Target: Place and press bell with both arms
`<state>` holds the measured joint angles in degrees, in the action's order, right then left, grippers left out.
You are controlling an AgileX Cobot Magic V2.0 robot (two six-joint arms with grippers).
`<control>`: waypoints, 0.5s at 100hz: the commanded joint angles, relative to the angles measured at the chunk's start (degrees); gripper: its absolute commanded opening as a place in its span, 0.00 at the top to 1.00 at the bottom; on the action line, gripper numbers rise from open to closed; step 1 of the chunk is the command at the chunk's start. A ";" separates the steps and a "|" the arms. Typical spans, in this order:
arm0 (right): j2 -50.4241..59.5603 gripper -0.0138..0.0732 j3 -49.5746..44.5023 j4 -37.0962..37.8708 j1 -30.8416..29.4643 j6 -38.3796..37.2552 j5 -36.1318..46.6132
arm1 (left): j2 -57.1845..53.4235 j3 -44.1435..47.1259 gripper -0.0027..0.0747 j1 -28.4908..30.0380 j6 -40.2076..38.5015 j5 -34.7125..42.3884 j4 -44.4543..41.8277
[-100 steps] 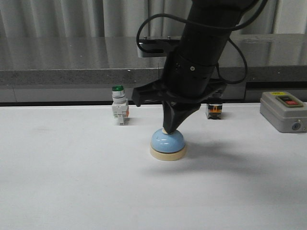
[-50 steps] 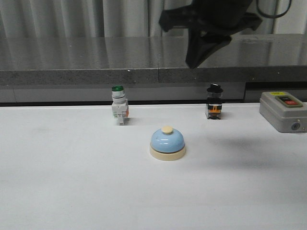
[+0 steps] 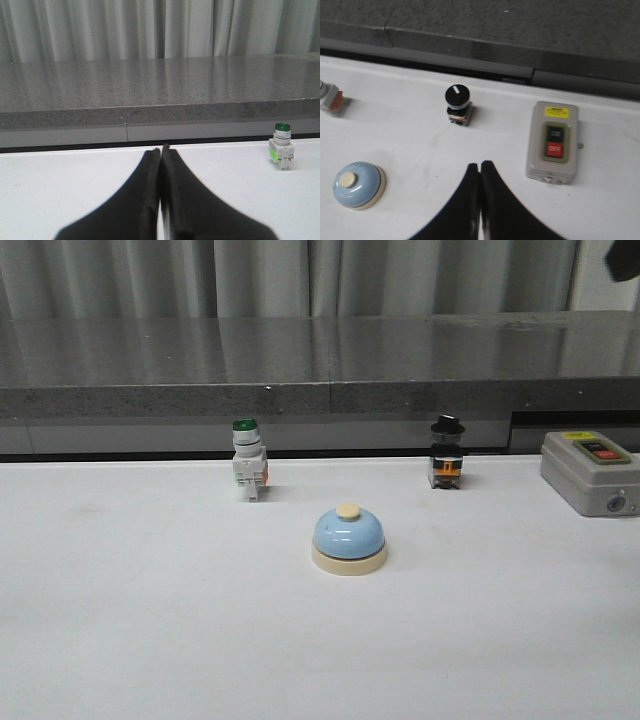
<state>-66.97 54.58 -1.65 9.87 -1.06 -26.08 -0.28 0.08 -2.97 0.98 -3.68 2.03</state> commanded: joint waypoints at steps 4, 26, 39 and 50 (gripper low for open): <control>10.10 0.91 -4.80 0.26 -3.33 0.46 6.41 | -1.73 2.37 0.99 0.20 -0.58 4.90 -0.03; 26.25 0.91 -14.85 0.26 -5.29 0.46 8.66 | -1.73 2.37 0.99 0.20 -0.58 4.90 -0.03; 35.84 0.91 -19.65 0.26 -5.29 0.46 8.85 | -1.73 2.37 0.99 0.20 -0.58 4.90 -0.03; 42.14 0.91 -22.52 0.26 -5.29 0.46 8.71 | -1.73 2.37 0.99 0.20 -0.58 4.90 -0.03</control>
<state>-29.22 32.57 -1.61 4.88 -1.06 -22.18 -0.28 0.08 -2.97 0.98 -3.68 2.03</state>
